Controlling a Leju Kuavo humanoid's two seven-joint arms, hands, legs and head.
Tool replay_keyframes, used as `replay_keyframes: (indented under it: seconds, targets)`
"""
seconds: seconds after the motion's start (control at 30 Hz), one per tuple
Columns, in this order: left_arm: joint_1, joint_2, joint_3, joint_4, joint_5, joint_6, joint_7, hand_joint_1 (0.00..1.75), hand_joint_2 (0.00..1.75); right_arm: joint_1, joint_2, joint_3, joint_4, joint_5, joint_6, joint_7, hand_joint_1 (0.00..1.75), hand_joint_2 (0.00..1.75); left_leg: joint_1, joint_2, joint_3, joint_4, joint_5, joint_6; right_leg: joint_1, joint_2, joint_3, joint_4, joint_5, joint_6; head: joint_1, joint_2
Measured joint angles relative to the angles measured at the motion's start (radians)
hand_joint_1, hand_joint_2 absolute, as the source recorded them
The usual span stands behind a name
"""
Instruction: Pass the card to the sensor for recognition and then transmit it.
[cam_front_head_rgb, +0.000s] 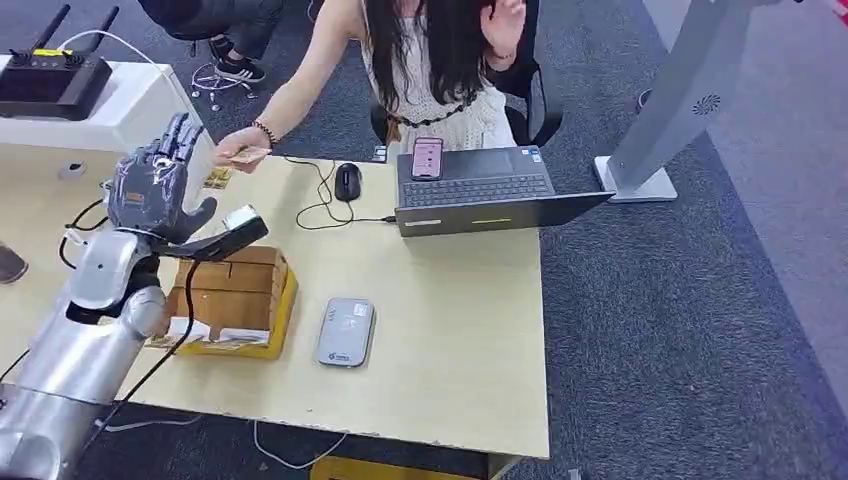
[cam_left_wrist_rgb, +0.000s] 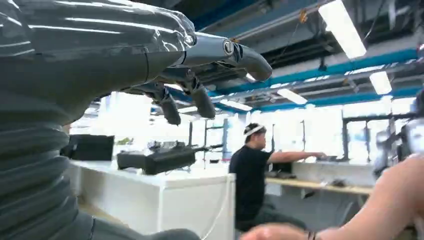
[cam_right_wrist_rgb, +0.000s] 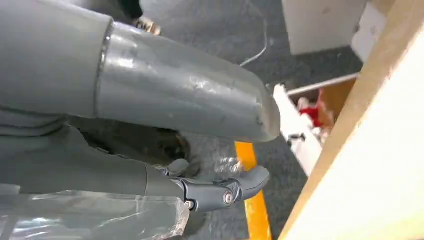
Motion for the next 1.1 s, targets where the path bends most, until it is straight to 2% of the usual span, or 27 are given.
replay_keyframes:
  seconds: [0.2,0.33,0.43,0.53,0.63,0.8,0.97,1.1]
  targets:
    - [0.184,-0.021,0.018,-0.289,-0.013,-0.005,-0.049,0.00,1.75,0.007,0.000,-0.036,-0.006,-0.013,-0.002,-0.028,0.00,0.00,-0.001,0.001,0.000,0.000,-0.001,0.001,0.000,0.001,0.000,0.000,0.000,0.000,0.000,0.000]
    - [0.354,-0.023,0.019,-0.504,-0.038,-0.047,-0.082,0.00,1.75,0.022,0.003,-0.063,-0.007,-0.029,-0.003,-0.056,0.00,0.00,-0.001,0.001,0.000,0.000,-0.002,0.001,-0.001,0.001,0.000,0.000,-0.002,0.001,0.000,0.000]
    - [0.490,-0.010,0.019,-0.634,-0.066,-0.074,-0.092,0.00,1.75,0.036,0.003,-0.087,-0.007,-0.047,0.001,-0.080,0.00,0.00,-0.001,0.001,-0.001,-0.001,-0.003,0.001,-0.001,0.001,0.000,0.000,-0.003,0.001,0.001,0.000]
    - [0.600,0.022,0.019,-0.719,-0.084,-0.104,-0.094,0.00,1.75,0.044,0.001,-0.112,-0.007,-0.061,0.012,-0.087,0.00,0.00,-0.001,0.001,-0.001,-0.001,-0.003,0.001,-0.001,0.001,-0.001,0.000,-0.004,0.000,0.000,0.000]
    - [0.712,0.073,0.019,-0.772,-0.098,-0.132,-0.061,0.00,1.75,0.051,-0.003,-0.131,-0.007,-0.066,0.024,-0.093,0.00,0.00,0.000,0.001,-0.001,-0.001,-0.004,0.000,-0.001,0.001,-0.001,0.000,-0.004,0.000,0.000,0.000]
    - [0.838,0.137,0.019,-0.816,-0.088,-0.155,0.024,0.00,1.75,0.060,-0.005,-0.148,-0.007,-0.062,0.022,-0.095,0.00,0.00,0.000,0.000,-0.001,-0.001,-0.004,0.000,0.000,0.000,-0.001,0.000,-0.004,0.000,0.000,0.000]
    - [0.893,0.156,0.019,-0.816,-0.068,-0.143,0.120,0.00,1.75,0.063,-0.005,-0.153,-0.007,-0.048,0.015,-0.091,0.00,0.00,0.000,-0.001,-0.001,-0.001,-0.004,0.000,0.000,-0.002,0.000,0.000,-0.004,0.000,0.000,0.000]
    - [0.893,0.148,0.038,-0.779,-0.070,-0.112,0.143,0.00,1.75,0.062,-0.005,-0.154,-0.008,-0.040,0.010,-0.074,0.00,0.00,0.000,-0.001,-0.001,-0.001,-0.004,0.000,-0.001,-0.002,0.000,0.000,-0.004,0.000,0.001,0.000]
